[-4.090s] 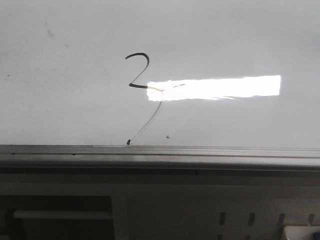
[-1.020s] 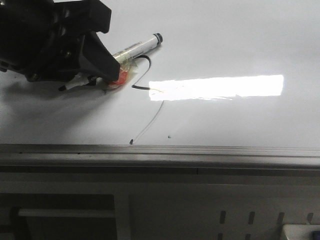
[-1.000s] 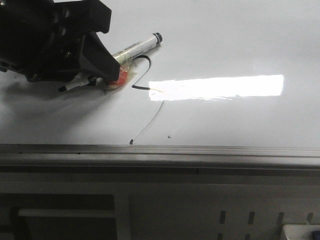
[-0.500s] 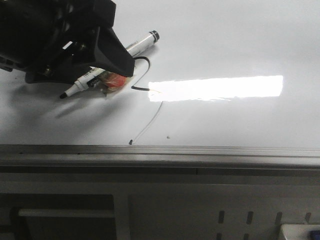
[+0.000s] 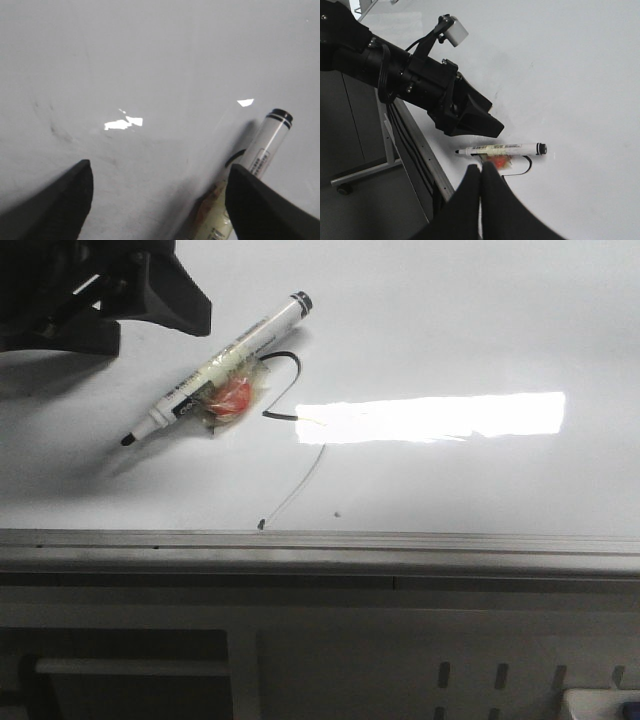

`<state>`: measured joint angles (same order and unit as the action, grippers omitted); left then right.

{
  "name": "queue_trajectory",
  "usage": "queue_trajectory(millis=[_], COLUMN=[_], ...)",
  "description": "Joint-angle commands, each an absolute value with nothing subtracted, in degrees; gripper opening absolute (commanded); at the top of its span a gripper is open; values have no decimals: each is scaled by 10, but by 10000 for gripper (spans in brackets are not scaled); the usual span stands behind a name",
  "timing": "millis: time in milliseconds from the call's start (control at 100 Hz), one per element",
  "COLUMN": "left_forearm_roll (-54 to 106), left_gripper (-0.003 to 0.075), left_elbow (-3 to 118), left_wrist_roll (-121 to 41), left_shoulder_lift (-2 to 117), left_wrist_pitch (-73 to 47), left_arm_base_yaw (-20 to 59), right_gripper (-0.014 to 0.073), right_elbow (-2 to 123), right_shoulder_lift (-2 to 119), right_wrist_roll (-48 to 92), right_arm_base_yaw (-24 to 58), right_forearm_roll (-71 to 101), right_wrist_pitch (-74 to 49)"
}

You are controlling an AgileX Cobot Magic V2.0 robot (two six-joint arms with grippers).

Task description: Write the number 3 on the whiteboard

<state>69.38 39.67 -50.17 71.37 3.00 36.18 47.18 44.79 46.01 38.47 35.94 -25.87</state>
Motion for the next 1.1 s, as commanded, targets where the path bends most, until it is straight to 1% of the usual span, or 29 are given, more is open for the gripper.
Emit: queue_trajectory(millis=[0, 210, 260, 330, 400, 470, 590, 610, 620, 630, 660, 940, 1090], left_forearm_roll=[695, 693, 693, 688, 671, 664, 664, 664, 664, 664, 664, 662, 663], left_gripper=[537, 531, 513, 463, 386, 288, 87, 64, 32, 32, -22, -20, -20], left_elbow=[403, 403, 403, 403, 403, 402, 394, 392, 389, 387, 380, 272, 212], left_wrist_roll=[-500, -500, -500, -504, -523, -557, -609, -615, -618, -618, -624, -637, -637], left_shoulder_lift=[701, 609, 577, 530, 484, 438, 367, 356, 349, 346, 330, 203, 129], left_wrist_pitch=[82, 78, 77, 77, 77, 77, 72, 69, 67, 66, 59, 23, 24], left_arm_base_yaw=[351, 351, 351, 351, 349, 348, 348, 348, 348, 348, 348, 348, 348], right_gripper=[-64, -64, -64, -64, -64, -64, -64, -64, -64, -64, -64, -64, -64], right_elbow=[485, 485, 485, 485, 484, 476, 444, 435, 428, 425, 410, 215, 140], right_shoulder_lift=[447, 431, 422, 408, 393, 375, 342, 338, 333, 331, 318, 191, 120], right_wrist_roll=[461, 461, 461, 461, 461, 461, 461, 461, 461, 461, 461, 461, 461], right_arm_base_yaw=[380, 380, 380, 380, 380, 379, 379, 379, 379, 379, 379, 379, 379], right_forearm_roll=[373, 373, 373, 369, 357, 351, 351, 351, 351, 351, 351, 351, 353], right_wrist_pitch=[-217, -209, -208, -208, -208, -204, -184, -176, -173, -170, -153, 46, 87])
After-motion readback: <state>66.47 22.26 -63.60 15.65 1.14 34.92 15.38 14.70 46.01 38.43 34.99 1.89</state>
